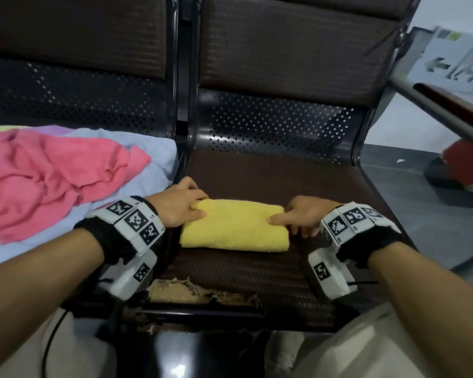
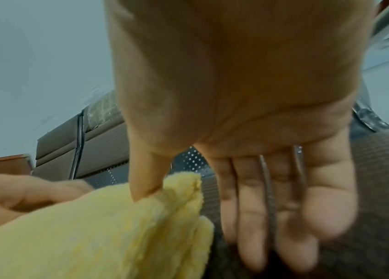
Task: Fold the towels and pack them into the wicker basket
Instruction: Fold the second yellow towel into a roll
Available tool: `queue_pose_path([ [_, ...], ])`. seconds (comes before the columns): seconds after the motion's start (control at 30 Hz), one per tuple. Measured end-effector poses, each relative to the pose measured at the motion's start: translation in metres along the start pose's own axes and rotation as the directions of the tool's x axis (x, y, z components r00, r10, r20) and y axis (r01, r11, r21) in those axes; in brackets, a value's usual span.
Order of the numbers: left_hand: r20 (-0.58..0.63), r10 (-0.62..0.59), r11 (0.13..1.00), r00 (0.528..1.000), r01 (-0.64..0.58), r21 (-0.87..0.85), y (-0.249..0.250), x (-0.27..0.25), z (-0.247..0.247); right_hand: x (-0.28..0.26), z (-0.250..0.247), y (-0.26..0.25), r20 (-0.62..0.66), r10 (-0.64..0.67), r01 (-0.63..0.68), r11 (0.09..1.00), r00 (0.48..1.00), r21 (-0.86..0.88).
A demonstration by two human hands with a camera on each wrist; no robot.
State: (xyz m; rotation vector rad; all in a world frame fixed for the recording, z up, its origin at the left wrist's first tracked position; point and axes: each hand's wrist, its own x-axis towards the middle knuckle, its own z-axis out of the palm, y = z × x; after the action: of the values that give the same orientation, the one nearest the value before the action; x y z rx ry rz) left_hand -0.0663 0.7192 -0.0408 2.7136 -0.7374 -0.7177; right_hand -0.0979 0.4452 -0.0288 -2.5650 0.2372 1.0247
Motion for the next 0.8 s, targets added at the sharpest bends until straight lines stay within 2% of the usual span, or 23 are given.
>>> queue_pose_path([
  [0.07,0.066,-0.018,0.998,0.998,0.014,0.059,0.002,-0.001,-0.001,0.004,0.001,-0.001,0.059,0.032,-0.032,0.999,0.998,0.001],
  [0.17,0.076,-0.011,0.998,0.997,0.006,0.061,0.009,-0.004,-0.001,0.006,0.006,-0.007,0.1,0.078,-0.089,0.99,0.992,0.107],
  [0.27,0.092,-0.009,0.998,0.996,0.004,0.059,0.02,-0.012,-0.002,0.002,0.007,-0.016,0.065,0.098,-0.109,0.97,0.993,0.216],
  [0.33,0.09,-0.023,0.997,0.996,0.016,0.074,0.027,-0.019,-0.004,-0.008,0.004,-0.022,-0.012,0.042,-0.038,0.963,0.999,0.268],
  [0.43,0.065,0.01,0.998,0.998,-0.014,0.066,0.025,-0.029,-0.009,-0.031,-0.001,-0.033,-0.154,-0.114,0.164,0.915,0.982,0.369],
  [0.5,0.037,0.108,0.994,0.993,-0.108,0.01,0.024,-0.036,-0.014,-0.049,-0.004,-0.039,-0.271,-0.22,0.312,0.878,0.937,0.364],
  [0.6,-0.149,0.25,0.94,0.957,-0.277,-0.198,0.042,-0.055,-0.028,-0.085,-0.01,-0.049,-0.443,-0.309,0.461,0.838,0.842,0.293],
  [0.7,-0.263,0.232,0.837,0.937,-0.33,-0.437,0.063,-0.077,-0.039,-0.131,-0.012,-0.062,-0.577,-0.351,0.589,0.753,0.737,0.293],
  [0.8,-0.268,0.237,0.808,0.934,-0.343,-0.479,0.084,-0.1,-0.054,-0.175,-0.024,-0.063,-0.668,-0.353,0.662,0.694,0.655,0.282],
])
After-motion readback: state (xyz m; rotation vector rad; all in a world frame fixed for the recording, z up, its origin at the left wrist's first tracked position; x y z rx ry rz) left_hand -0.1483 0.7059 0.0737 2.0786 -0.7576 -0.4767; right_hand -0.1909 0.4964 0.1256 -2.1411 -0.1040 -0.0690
